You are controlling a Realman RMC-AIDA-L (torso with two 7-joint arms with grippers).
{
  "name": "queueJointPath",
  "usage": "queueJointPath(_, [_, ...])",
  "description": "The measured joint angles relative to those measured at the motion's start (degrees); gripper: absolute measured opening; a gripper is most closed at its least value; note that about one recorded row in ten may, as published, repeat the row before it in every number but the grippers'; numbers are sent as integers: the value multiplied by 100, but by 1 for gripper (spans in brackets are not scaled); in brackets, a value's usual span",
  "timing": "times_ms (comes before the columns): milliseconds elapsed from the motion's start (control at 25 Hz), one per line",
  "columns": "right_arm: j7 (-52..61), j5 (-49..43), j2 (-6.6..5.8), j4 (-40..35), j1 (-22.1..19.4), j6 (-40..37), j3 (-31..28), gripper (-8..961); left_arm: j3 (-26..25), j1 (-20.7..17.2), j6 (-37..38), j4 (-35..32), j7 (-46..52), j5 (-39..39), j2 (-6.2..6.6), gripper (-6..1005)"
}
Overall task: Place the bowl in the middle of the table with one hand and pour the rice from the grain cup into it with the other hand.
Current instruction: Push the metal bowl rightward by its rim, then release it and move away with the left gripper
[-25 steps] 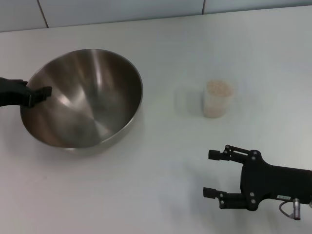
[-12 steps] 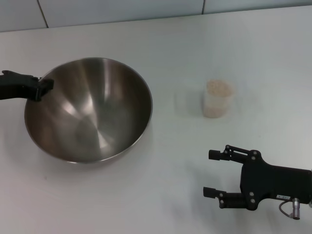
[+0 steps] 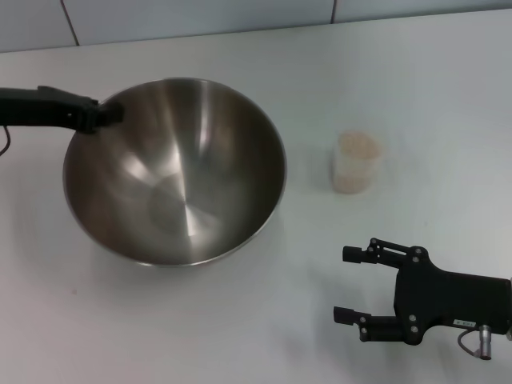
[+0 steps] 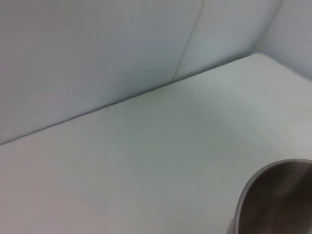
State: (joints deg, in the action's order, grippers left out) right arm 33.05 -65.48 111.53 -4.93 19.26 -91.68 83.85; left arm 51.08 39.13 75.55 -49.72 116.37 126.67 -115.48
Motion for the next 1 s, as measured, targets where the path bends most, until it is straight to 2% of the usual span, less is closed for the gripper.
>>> queueJointPath(240, [0, -4, 0, -7, 8, 5, 0, 818, 35, 351, -53, 238, -9, 0, -23, 31])
queueJointPath(280, [0, -5, 0, -7, 8, 7, 0, 818, 200, 430, -273, 309, -30, 1, -94, 31])
queueJointPath(400, [0, -7, 0, -8, 8, 13, 0, 818, 419, 495, -609, 461, -68, 8, -149, 31])
queueJointPath(600, [0, -9, 0, -8, 7, 14, 5, 818, 581, 631, -1017, 858, -220, 8, -186, 30])
queueJointPath(1000, [0, -9, 0, -17, 25, 13, 9, 818, 631, 618, -1188, 943, -445, 5, -254, 30])
